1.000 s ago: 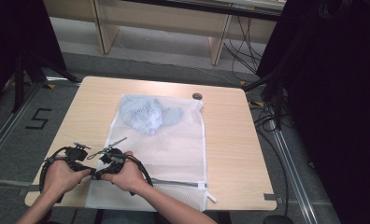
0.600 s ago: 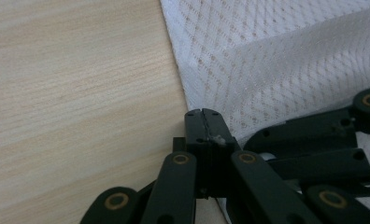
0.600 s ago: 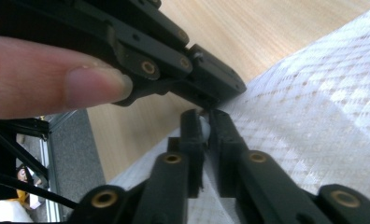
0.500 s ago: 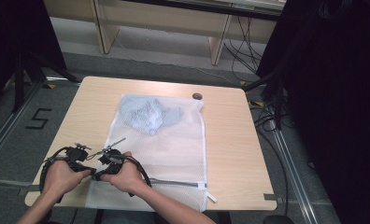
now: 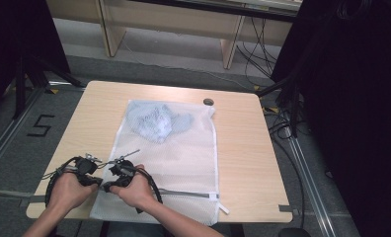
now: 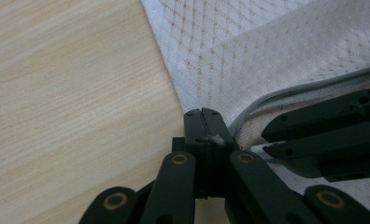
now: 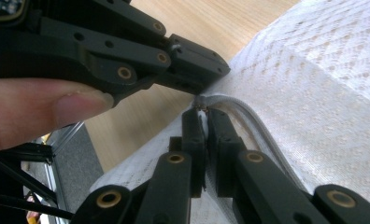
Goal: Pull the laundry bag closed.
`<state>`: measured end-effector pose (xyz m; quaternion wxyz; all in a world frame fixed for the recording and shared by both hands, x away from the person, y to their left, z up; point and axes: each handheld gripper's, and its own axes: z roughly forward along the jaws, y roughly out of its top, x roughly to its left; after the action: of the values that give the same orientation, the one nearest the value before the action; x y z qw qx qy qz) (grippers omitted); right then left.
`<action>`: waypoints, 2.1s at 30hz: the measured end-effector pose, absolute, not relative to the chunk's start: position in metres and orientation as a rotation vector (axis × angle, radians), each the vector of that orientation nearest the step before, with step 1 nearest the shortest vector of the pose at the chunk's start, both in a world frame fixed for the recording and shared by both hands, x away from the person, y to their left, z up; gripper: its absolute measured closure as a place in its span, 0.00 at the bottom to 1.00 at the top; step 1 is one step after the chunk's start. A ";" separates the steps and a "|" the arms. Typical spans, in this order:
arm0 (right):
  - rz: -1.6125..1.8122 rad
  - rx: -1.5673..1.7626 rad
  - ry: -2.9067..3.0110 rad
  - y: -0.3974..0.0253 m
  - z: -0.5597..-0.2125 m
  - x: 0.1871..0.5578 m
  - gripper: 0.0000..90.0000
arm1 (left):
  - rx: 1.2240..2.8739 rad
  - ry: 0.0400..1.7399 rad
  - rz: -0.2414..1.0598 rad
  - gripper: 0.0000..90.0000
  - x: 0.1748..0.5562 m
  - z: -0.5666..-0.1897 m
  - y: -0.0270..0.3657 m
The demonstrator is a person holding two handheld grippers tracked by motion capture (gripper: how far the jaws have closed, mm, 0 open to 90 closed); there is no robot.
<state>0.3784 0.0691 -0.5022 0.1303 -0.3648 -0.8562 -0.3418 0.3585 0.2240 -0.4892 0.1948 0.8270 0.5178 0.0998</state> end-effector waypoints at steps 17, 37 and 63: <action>-0.997 -1.050 -2.520 0.063 -0.497 0.379 0.97 | 2.321 1.439 0.276 1.00 0.358 -0.489 0.226; -0.999 -1.044 -2.572 0.053 -0.488 0.374 0.97 | 2.310 1.456 0.257 1.00 0.359 -0.489 0.228; -0.999 -1.039 -2.591 0.042 -0.481 0.372 0.97 | 2.304 1.448 0.250 1.00 0.359 -0.490 0.228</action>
<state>0.3723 0.0415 -0.4814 0.0882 -0.3491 -0.8704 -0.3357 0.3592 0.2283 -0.4896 0.2028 0.8256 0.5188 0.0895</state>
